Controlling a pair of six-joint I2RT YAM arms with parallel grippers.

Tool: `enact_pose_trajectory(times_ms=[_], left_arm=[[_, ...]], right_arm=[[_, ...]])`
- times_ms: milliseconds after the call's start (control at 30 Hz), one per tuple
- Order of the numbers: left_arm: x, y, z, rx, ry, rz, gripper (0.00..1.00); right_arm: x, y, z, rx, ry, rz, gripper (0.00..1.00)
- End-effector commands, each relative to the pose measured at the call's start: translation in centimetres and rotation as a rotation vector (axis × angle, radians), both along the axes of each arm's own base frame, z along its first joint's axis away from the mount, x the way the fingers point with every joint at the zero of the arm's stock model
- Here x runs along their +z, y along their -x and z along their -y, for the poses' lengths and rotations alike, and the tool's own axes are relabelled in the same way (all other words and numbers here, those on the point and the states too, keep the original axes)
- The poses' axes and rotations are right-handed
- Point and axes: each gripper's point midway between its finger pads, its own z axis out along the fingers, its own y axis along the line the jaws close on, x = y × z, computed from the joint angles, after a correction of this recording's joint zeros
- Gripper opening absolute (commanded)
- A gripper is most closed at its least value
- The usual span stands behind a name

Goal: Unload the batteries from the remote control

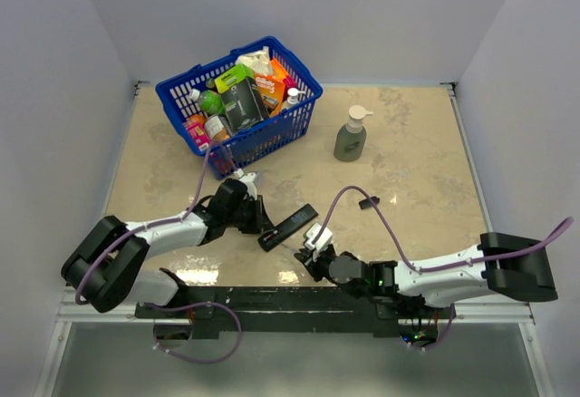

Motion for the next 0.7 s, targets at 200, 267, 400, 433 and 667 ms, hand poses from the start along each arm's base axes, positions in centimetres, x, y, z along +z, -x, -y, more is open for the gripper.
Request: enact_pose_trajectory(times_ms=[200, 267, 400, 433, 667], left_arm=[[-2.3, 1.7, -2.2, 0.025, -0.095, -0.063, 0.23], [-2.2, 1.5, -2.2, 0.031, -0.098, -0.059, 0.23], [-1.3, 0.6, -1.6, 0.046, -0.077, -0.036, 0.24], [-1.1, 0.5, -1.6, 0.049, -0.075, -0.032, 0.25], [-0.3, -0.4, -1.8, 0.075, -0.103, -0.018, 0.27]], right_arm=[[-2.0, 0.6, -0.2, -0.010, 0.056, -0.066, 0.00], [-2.2, 0.6, -0.3, -0.019, 0.062, -0.070, 0.00], [-3.0, 0.4, -0.2, -0.045, 0.109, -0.065, 0.00], [-2.9, 0.4, -0.4, -0.050, 0.106, -0.067, 0.00], [-2.5, 0.1, 0.0, -0.075, 0.095, -0.059, 0.00]])
